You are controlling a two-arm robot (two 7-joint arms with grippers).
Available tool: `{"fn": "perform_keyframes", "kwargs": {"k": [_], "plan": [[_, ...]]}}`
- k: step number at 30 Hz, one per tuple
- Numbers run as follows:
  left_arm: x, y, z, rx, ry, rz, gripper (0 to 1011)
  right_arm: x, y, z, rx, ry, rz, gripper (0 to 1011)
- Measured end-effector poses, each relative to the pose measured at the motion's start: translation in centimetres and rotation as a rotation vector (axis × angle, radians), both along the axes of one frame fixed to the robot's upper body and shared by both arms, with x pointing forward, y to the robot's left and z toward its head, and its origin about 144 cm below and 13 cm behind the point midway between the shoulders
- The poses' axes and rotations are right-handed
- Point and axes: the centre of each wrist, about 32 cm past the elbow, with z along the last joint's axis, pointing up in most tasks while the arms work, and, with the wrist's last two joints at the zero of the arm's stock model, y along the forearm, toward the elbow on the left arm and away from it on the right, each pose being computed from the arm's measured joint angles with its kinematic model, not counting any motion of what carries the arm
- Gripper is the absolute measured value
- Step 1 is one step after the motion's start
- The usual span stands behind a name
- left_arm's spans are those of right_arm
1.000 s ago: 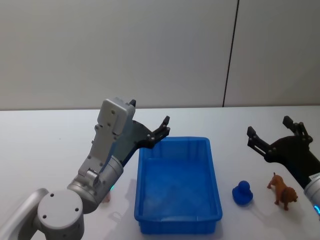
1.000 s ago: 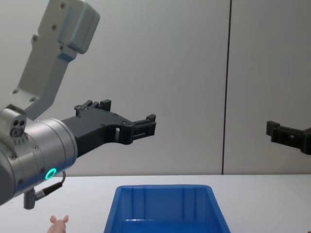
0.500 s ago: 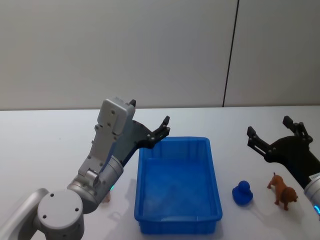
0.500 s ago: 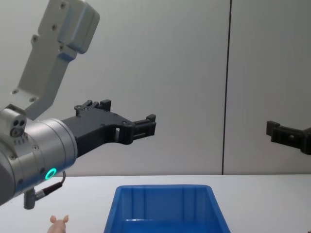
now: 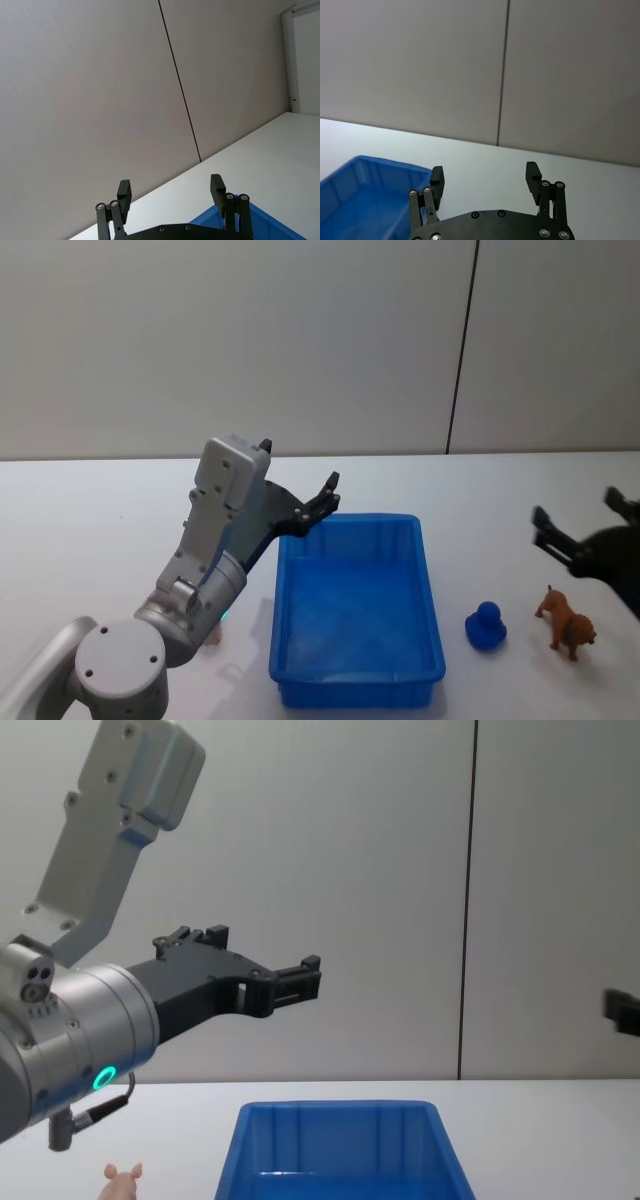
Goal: Pick up the two dolls from the table and place them into the box.
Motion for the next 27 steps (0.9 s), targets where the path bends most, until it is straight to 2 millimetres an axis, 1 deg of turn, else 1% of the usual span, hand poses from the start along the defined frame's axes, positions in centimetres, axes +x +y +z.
{"fn": "perform_keyframes", "kwargs": {"k": [6, 10, 11, 15, 27], "plan": [[0.0, 0.0, 0.0, 0.0, 0.0, 0.0, 1001, -1.4, -2.5, -0.3, -0.023, 0.071, -0.064, 1001], [0.0, 0.0, 0.0, 0.0, 0.0, 0.0, 1001, -1.9, -3.5, -0.5, -0.034, 0.108, -0.087, 1001], [0.0, 0.0, 0.0, 0.0, 0.0, 0.0, 1001, -2.2, -4.1, -0.6, -0.042, 0.129, -0.096, 1001], [0.0, 0.0, 0.0, 0.0, 0.0, 0.0, 1001, -2.8, -5.3, -0.8, -0.062, 0.179, -0.108, 1001], [0.0, 0.0, 0.0, 0.0, 0.0, 0.0, 1001, -4.5, -8.3, -1.4, -0.142, 0.337, -0.037, 1001]]}}
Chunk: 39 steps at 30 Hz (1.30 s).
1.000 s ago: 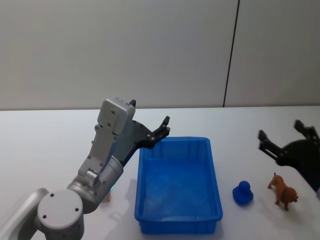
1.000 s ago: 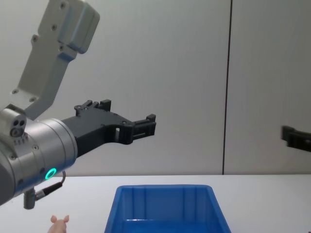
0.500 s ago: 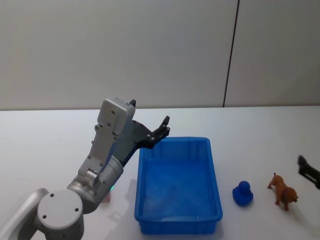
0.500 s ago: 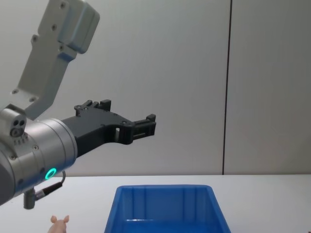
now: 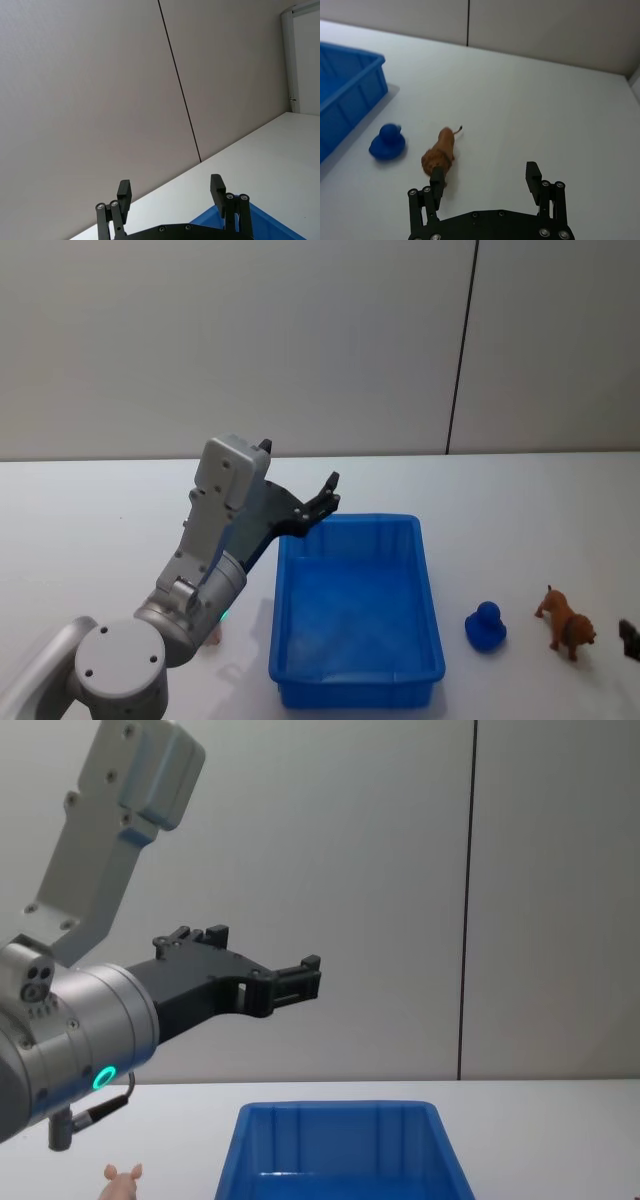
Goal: Pick up the two dolls from the table and place them into the box.
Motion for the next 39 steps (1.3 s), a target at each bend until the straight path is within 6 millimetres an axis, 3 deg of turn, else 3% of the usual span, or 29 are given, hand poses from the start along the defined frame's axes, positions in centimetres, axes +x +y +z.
{"fn": "perform_keyframes", "kwargs": {"k": [20, 32, 39], "plan": [[0.0, 0.0, 0.0, 0.0, 0.0, 0.0, 1001, -1.1, -2.2, -1.4, -0.093, 0.095, 0.21, 1001], [0.0, 0.0, 0.0, 0.0, 0.0, 0.0, 1001, -0.3, -1.2, -3.0, -0.124, 0.033, 0.244, 1001], [0.0, 0.0, 0.0, 0.0, 0.0, 0.0, 1001, 0.6, 0.4, -4.3, -0.131, -0.011, 0.257, 1001]]}}
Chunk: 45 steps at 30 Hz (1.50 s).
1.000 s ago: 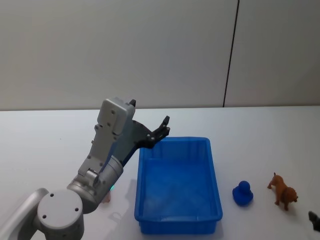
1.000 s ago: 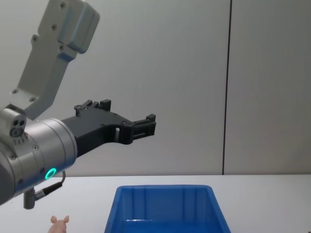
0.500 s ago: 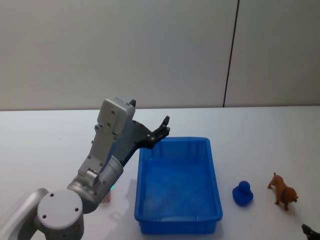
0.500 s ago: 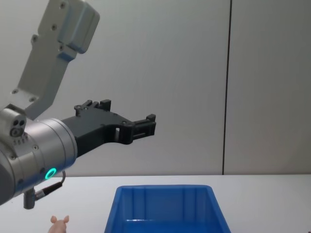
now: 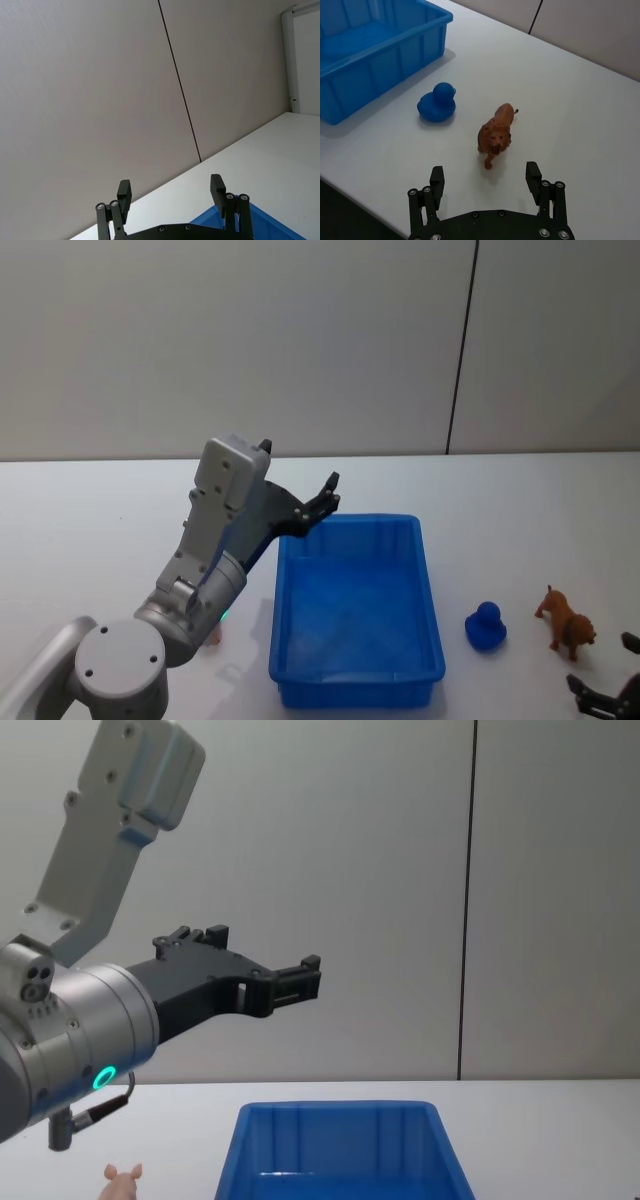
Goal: Pick up the two dolls from the table and place them into the box.
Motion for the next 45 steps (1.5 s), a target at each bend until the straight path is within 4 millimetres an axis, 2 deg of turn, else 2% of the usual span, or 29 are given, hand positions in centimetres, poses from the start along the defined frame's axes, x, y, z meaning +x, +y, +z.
{"fn": "perform_keyframes", "kwargs": {"k": [16, 31, 38, 40, 44, 45], "plan": [[0.0, 0.0, 0.0, 0.0, 0.0, 0.0, 1001, 2.0, 2.7, -1.6, -0.006, -0.033, -0.072, 1001], [0.0, 0.0, 0.0, 0.0, 0.0, 0.0, 1001, 4.9, 4.4, -1.6, -0.006, -0.058, -0.111, 1001], [0.0, 0.0, 0.0, 0.0, 0.0, 0.0, 1001, 5.7, 4.7, -1.5, -0.007, -0.061, -0.115, 868], [0.0, 0.0, 0.0, 0.0, 0.0, 0.0, 1001, 6.0, 4.9, -1.5, -0.006, -0.061, -0.117, 781], [0.0, 0.0, 0.0, 0.0, 0.0, 0.0, 1001, 6.2, 5.1, -1.4, -0.006, -0.062, -0.118, 675], [0.0, 0.0, 0.0, 0.0, 0.0, 0.0, 1001, 6.3, 5.1, -1.4, -0.006, -0.062, -0.118, 675]]}}
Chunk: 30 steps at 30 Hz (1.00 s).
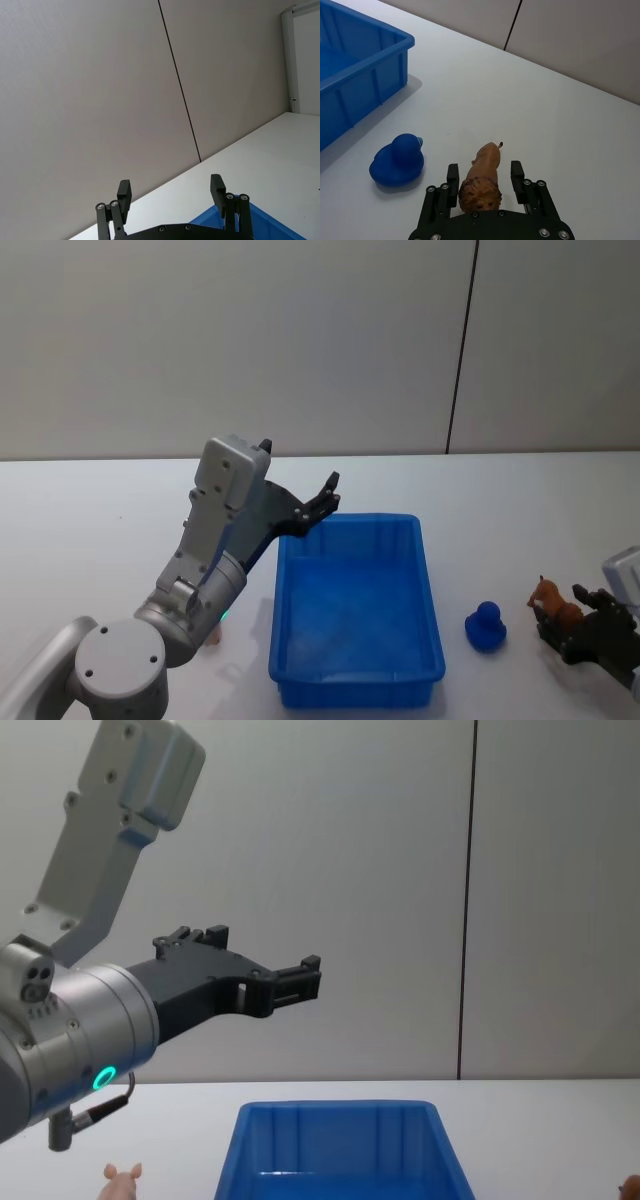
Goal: Pick up the two dolls from the table and place them into the box.
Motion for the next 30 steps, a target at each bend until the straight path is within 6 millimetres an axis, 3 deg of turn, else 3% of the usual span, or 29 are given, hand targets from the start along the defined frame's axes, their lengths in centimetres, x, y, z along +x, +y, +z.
{"fn": "perform_keyframes", "kwargs": {"k": [2, 9, 30], "plan": [[0.0, 0.0, 0.0, 0.0, 0.0, 0.0, 1001, 0.12, 0.06, 0.03, 0.0, -0.001, -0.001, 566], [0.0, 0.0, 0.0, 0.0, 0.0, 0.0, 1001, 0.36, 0.2, 0.09, 0.0, -0.002, -0.002, 390], [0.0, 0.0, 0.0, 0.0, 0.0, 0.0, 1001, 0.63, 0.23, 0.8, 0.021, -0.097, -0.001, 390]]}}
